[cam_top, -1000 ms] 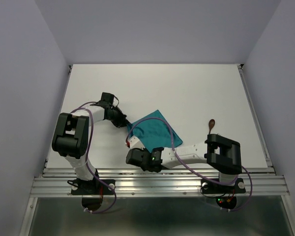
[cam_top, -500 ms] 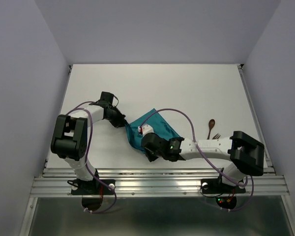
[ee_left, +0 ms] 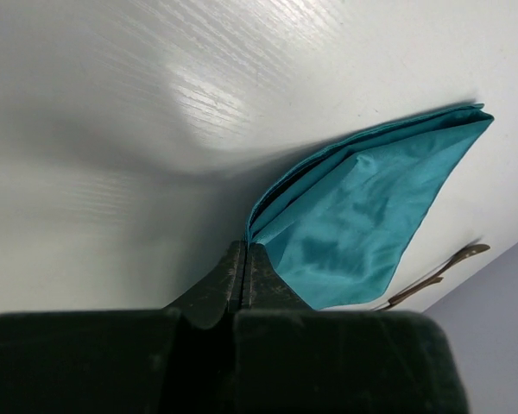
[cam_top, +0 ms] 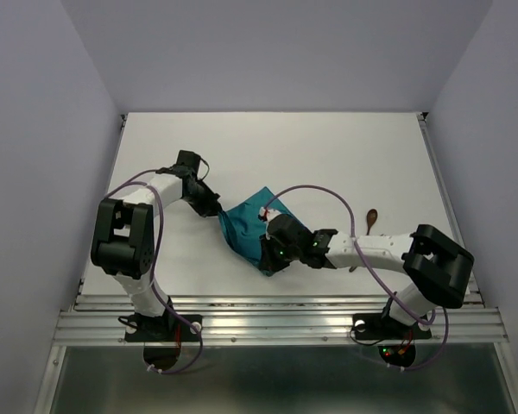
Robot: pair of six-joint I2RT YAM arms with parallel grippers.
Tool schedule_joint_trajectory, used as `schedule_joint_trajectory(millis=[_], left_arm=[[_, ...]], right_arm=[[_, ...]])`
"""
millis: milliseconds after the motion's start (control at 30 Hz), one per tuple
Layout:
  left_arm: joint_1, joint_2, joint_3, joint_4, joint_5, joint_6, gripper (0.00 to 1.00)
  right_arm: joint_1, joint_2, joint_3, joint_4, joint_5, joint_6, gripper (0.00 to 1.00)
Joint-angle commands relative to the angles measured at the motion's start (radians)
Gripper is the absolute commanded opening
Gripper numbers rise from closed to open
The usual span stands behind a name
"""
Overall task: Fold the napkin into a case and place the utensils inside
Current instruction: Pick up the lower triangle-folded napkin from the center of the board, then fold the lower triangle-folded napkin at the center of the board.
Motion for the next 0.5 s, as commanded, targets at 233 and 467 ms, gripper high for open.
schedule_joint_trajectory(millis=[233, 467], left_arm=[[-0.004, 0.059, 0.086, -0.132, -0.045, 0.019, 0.00], [-0.004, 0.122, 0.154, -0.211, -0.061, 0.062, 0.00]], right_arm=[[-0.143, -0.037, -0.086, 0.227, -0.274, 0.151, 0.01], [-0.207, -0.018, -0.141, 0.319, -0.361, 0.232, 0.01]])
